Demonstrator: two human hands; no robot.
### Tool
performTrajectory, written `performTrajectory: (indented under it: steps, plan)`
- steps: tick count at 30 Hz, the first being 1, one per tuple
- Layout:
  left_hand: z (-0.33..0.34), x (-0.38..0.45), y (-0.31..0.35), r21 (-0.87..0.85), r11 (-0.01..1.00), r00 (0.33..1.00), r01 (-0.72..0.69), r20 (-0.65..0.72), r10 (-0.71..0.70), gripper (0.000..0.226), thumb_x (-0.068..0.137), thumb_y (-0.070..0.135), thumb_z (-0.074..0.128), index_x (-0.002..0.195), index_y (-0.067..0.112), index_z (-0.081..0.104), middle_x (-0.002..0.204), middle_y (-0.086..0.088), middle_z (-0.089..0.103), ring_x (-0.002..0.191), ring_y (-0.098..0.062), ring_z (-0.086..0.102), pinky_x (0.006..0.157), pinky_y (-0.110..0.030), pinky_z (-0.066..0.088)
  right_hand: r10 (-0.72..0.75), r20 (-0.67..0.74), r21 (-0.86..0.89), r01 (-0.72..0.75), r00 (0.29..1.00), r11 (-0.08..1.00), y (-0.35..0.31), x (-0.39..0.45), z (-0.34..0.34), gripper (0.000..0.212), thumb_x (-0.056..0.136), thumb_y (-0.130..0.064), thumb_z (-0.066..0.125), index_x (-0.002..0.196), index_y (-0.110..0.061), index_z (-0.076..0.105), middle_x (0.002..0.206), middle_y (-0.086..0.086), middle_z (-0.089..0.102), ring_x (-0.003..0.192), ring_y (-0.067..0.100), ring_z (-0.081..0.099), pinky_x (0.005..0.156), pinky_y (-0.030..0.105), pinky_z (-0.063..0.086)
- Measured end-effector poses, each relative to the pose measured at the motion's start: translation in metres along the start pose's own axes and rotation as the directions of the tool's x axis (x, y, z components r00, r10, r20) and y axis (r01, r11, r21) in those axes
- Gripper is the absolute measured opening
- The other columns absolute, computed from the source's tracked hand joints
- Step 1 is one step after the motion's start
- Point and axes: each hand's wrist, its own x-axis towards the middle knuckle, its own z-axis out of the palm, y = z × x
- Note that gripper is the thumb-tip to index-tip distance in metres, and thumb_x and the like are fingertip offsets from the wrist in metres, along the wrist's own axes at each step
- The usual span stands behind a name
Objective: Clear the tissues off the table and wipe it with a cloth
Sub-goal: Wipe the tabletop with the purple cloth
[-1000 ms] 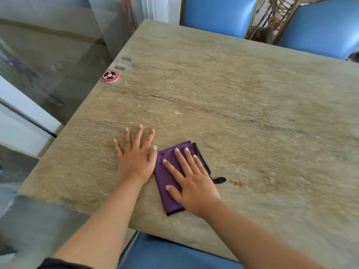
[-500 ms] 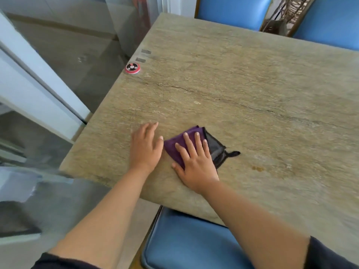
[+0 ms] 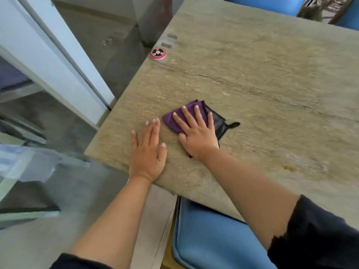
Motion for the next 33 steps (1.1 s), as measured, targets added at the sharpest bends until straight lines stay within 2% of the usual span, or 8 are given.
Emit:
performTrajectory:
  steps: [7,12,14,17,22,25,30,33]
  plan:
    - [-0.006,-0.002,0.004,-0.036,0.999,1.000,0.005,-0.014,-0.006,0.068,0.087,0.034,0.018,0.152,0.015,0.017,0.156,-0.006,0.027,0.147,-0.022,0.016,0.119,-0.051,0.005,-0.489,0.078,-0.180,0.495,0.869,0.850,0.053,-0.100,0.012,0.060,0.090,-0.041,0.027,0.149,-0.046,0.016,0.161,-0.008,0.010,0.149,0.026,0.002,0.112,0.067,0.001]
    - [-0.001,-0.003,0.003,0.019,1.000,1.000,-0.020,0.005,0.020,0.068,0.087,0.037,0.016,0.151,0.017,0.022,0.156,-0.008,0.027,0.147,-0.026,0.015,0.117,-0.056,0.005,0.037,0.016,-0.052,-0.036,0.999,0.998,0.058,-0.080,0.006,0.053,0.094,-0.049,0.013,0.143,-0.058,-0.007,0.162,-0.002,-0.012,0.147,0.026,-0.017,0.111,0.067,-0.007]
    - [0.000,-0.001,0.002,0.009,1.000,1.000,-0.007,-0.011,0.007,0.068,0.086,0.039,0.016,0.150,0.018,0.027,0.156,-0.007,0.028,0.147,-0.027,0.015,0.117,-0.057,0.004,0.066,0.029,-0.013,-0.065,0.997,0.998,0.031,-0.072,0.006,0.051,0.097,-0.051,0.015,0.143,-0.057,-0.007,0.161,-0.003,-0.015,0.146,0.027,-0.021,0.111,0.066,-0.009]
    - [-0.001,-0.003,0.013,-0.052,0.998,1.000,0.020,-0.020,-0.022,0.065,0.086,0.041,0.016,0.145,0.021,0.036,0.153,-0.006,0.033,0.146,-0.028,0.017,0.116,-0.059,0.004,-0.230,0.092,-0.083,0.238,0.969,0.968,0.007,-0.092,0.010,0.048,0.098,-0.055,0.010,0.144,-0.057,-0.006,0.161,-0.005,-0.017,0.145,0.027,-0.024,0.110,0.067,-0.010]
    - [0.007,-0.003,0.063,-0.086,0.982,0.974,-0.171,0.134,0.181,0.070,0.086,0.043,0.005,0.146,0.025,0.035,0.157,0.000,0.025,0.147,-0.019,0.013,0.117,-0.056,0.000,-0.632,0.208,-0.140,0.662,0.746,0.736,0.051,-0.139,0.012,0.047,0.100,-0.052,0.014,0.146,-0.054,0.004,0.161,-0.006,-0.012,0.146,0.029,-0.021,0.112,0.065,-0.009]
    - [0.017,-0.008,0.079,0.001,0.979,0.958,-0.203,0.209,0.199,0.065,0.088,0.045,0.004,0.149,0.032,0.027,0.161,0.005,0.013,0.149,-0.016,0.001,0.116,-0.055,-0.007,-0.550,0.167,-0.206,0.574,0.818,0.792,0.097,-0.155,0.013,0.048,0.100,-0.052,0.014,0.147,-0.052,0.005,0.162,-0.008,-0.006,0.148,0.027,-0.013,0.114,0.063,-0.003]
    - [0.023,-0.011,0.080,0.060,0.977,0.971,-0.206,0.134,0.197,0.063,0.088,0.046,0.010,0.146,0.032,0.032,0.158,0.003,0.021,0.148,-0.018,0.008,0.116,-0.057,-0.004,-0.004,0.047,-0.083,0.008,0.999,0.996,0.096,-0.149,0.011,0.052,0.094,-0.057,0.003,0.145,-0.054,-0.006,0.161,-0.012,-0.011,0.147,0.022,-0.017,0.113,0.065,0.000]
    - [0.024,-0.012,0.081,0.056,0.980,0.975,-0.192,0.120,0.185,0.062,0.088,0.045,0.015,0.144,0.030,0.037,0.157,0.002,0.026,0.148,-0.019,0.011,0.116,-0.058,-0.002,-0.206,0.086,-0.109,0.214,0.975,0.971,0.082,-0.161,0.014,0.050,0.096,-0.055,0.004,0.145,-0.054,-0.009,0.160,-0.010,-0.014,0.145,0.028,-0.022,0.111,0.066,-0.007]
